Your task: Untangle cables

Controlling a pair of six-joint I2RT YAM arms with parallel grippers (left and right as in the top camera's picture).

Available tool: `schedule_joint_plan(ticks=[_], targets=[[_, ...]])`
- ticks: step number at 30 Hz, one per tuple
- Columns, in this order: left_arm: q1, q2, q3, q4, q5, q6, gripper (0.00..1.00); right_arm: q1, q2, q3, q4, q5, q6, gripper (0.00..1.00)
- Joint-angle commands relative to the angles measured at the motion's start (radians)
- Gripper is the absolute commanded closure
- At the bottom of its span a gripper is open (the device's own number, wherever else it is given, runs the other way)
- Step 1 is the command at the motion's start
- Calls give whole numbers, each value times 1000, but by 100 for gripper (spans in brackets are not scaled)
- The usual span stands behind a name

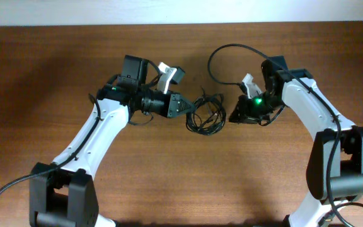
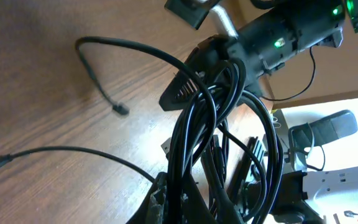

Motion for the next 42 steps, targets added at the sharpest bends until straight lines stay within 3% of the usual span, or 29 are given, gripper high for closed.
schedule_joint_plan(ticks=[1, 3, 5, 10, 22, 26, 29, 33, 39, 42], targets=[[-1, -17, 13, -29, 11, -44, 100, -21, 9, -4, -5, -307, -156, 61], [-1, -17, 13, -44, 22, -51, 100, -50, 9, -4, -4, -392, -204, 53], [-1, -17, 13, -52, 100, -58, 100, -90, 9, -4, -23, -497, -290, 54], [1, -17, 13, -51, 117, -235, 100, -105, 9, -4, -151, -547, -496, 58], [-3, -17, 13, -63, 229, -254, 100, -105, 9, -4, -97, -727, -493, 58], [-31, -17, 13, -62, 254, -257, 100, -105, 9, -4, -34, -716, -470, 80], [-35, -17, 13, -62, 255, -257, 100, -104, 9, -4, 46, -596, -331, 83], [-35, -17, 13, -62, 254, -256, 100, -104, 9, -4, 66, -428, -287, 94], [-36, -17, 13, -77, -40, -256, 100, -104, 9, -4, 56, -11, -97, 92], [-71, -17, 4, -98, -379, -256, 100, -104, 9, -4, 27, 47, -96, 89]])
